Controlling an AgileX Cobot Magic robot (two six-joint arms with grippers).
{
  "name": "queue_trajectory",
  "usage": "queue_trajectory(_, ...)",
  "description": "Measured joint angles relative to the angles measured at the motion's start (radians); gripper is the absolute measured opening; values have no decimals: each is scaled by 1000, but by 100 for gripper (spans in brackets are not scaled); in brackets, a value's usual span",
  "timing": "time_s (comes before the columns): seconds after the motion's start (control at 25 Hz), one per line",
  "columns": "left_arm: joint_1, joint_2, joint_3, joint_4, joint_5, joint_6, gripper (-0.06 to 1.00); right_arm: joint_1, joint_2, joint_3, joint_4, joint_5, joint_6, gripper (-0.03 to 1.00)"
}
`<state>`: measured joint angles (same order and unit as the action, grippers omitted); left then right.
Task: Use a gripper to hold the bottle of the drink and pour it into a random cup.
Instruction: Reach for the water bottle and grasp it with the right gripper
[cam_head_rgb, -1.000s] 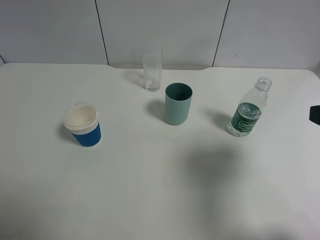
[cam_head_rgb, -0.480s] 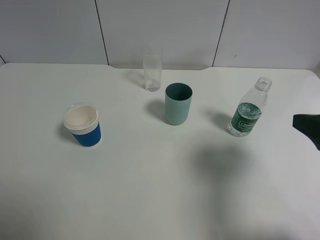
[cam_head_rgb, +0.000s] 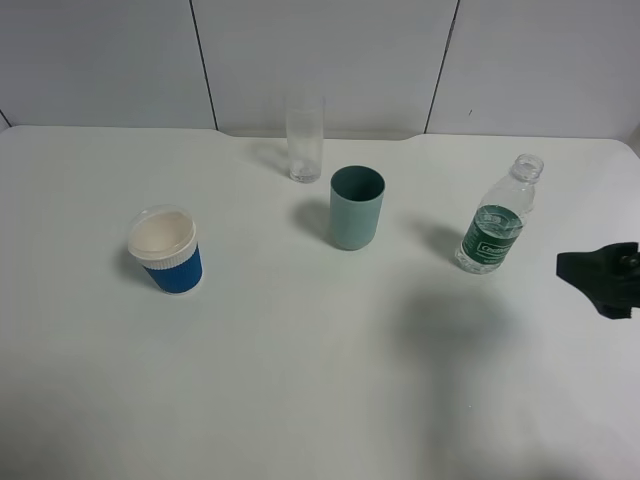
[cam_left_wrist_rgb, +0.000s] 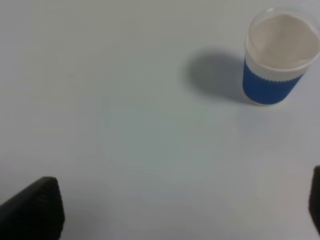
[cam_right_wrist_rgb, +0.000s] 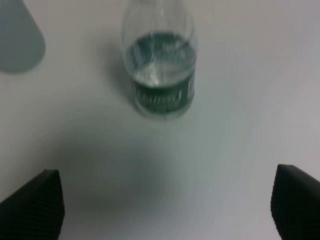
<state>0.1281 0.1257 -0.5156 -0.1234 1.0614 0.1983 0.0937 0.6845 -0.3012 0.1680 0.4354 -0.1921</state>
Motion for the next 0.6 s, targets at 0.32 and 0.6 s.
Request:
queue_trajectory(0.32,0,0,0,0,0,0,99,0,210,0,3,-108,0,82)
queue_trajectory(0.6,0,0,0,0,0,0,99,0,302,9,-64,-278,-1,82)
